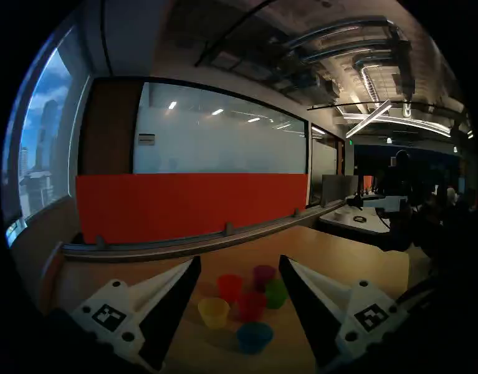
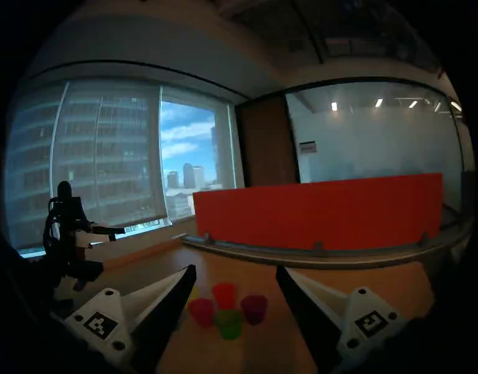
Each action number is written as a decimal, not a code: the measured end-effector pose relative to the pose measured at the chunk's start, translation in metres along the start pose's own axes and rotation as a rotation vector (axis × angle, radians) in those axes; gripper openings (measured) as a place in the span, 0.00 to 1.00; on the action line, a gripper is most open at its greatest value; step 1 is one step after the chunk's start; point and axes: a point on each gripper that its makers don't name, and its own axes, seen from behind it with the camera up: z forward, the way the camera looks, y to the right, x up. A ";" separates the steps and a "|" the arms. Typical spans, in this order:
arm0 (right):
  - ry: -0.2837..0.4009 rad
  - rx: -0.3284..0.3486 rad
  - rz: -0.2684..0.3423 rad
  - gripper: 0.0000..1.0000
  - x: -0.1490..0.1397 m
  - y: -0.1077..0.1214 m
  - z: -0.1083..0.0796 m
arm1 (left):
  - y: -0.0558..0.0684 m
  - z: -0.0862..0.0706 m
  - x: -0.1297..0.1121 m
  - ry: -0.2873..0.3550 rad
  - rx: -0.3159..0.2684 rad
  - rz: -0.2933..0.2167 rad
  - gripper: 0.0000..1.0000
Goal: Pour water
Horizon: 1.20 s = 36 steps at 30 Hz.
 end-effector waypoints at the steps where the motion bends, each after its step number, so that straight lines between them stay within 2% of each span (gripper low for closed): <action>1: -0.001 0.000 -0.002 0.99 0.000 0.000 -0.001 | 0.001 -0.001 0.000 0.000 -0.008 0.000 0.93; 9: -0.033 0.000 -0.037 0.99 -0.003 0.001 -0.002 | 0.011 -0.007 -0.010 -0.038 -0.065 0.016 0.93; 18: -0.131 0.015 -0.117 0.99 -0.022 -0.008 -0.003 | 0.019 -0.009 -0.034 -0.128 -0.111 0.051 0.93; 24: -0.191 0.040 -0.129 1.00 -0.034 -0.014 -0.004 | 0.023 -0.009 -0.052 -0.187 -0.136 0.073 0.93; 36: -0.246 0.069 -0.163 1.00 -0.052 -0.016 -0.003 | 0.027 -0.006 -0.078 -0.251 -0.156 0.085 0.93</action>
